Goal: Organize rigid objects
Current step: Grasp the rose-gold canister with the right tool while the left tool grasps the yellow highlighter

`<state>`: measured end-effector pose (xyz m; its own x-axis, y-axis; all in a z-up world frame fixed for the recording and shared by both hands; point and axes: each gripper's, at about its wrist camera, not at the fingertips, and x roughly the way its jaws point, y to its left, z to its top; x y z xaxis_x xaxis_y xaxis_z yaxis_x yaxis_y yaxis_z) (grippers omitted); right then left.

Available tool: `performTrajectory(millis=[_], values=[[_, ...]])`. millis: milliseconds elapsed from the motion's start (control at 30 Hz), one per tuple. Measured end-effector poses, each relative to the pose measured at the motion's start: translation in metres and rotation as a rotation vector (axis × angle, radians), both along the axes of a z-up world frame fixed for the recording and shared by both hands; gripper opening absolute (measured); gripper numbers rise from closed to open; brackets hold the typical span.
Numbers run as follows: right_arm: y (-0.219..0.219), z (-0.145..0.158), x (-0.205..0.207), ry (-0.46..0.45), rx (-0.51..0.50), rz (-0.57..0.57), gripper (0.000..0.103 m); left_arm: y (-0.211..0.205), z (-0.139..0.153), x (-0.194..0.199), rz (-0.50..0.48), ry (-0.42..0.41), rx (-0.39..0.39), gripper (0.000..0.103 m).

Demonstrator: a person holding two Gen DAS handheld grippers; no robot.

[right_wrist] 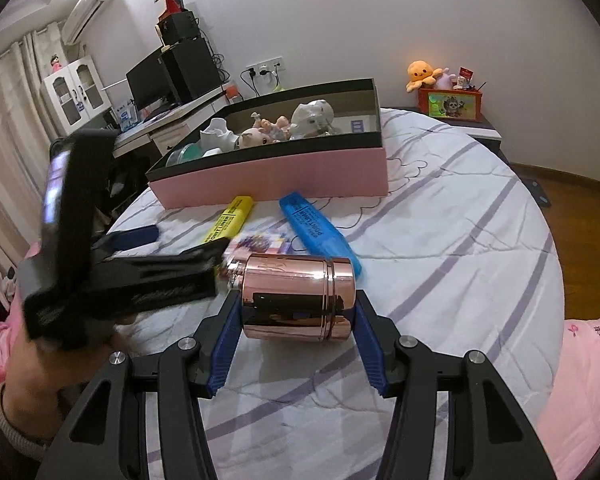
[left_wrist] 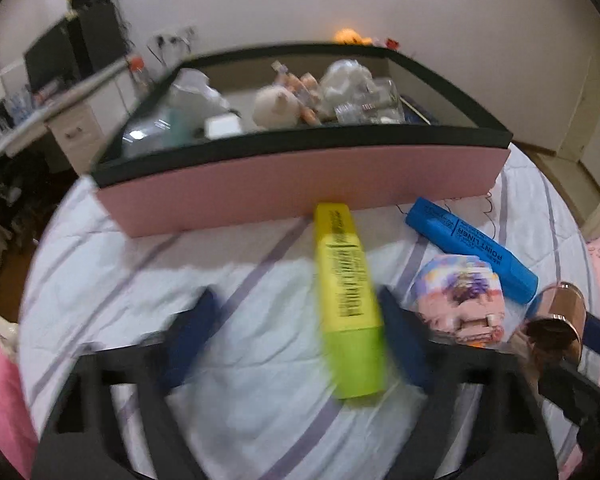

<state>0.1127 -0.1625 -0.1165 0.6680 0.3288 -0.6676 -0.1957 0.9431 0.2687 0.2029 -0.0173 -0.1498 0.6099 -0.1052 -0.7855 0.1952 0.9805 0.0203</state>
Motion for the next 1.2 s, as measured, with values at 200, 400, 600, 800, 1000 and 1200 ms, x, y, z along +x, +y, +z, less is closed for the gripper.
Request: performTrajectory(millis=[200,400,600,800,1000,1200], values=[[-0.004,0.002,-0.003,-0.002,0.010,-0.006,0.054,0.003,0.005,-0.009,-0.049,-0.016,-0.082,0.026],[-0.004,0.008,-0.007,-0.013,0.006,-0.010,0.054,0.016,0.012,-0.033,-0.031,-0.054,-0.124,0.026],[0.001,0.014,-0.011,-0.027,-0.007,-0.003,0.054,0.024,0.018,-0.052,-0.028,-0.066,-0.142,0.026],[0.009,0.026,-0.009,-0.048,-0.025,0.014,0.054,0.034,0.033,-0.058,-0.017,-0.100,-0.158,0.026],[0.018,0.049,0.001,-0.096,-0.061,0.036,0.054,0.050,0.061,-0.057,-0.008,-0.155,-0.165,0.026],[0.025,0.083,0.029,-0.162,-0.093,0.051,0.054,0.065,0.092,-0.042,0.002,-0.220,-0.166,0.026]])
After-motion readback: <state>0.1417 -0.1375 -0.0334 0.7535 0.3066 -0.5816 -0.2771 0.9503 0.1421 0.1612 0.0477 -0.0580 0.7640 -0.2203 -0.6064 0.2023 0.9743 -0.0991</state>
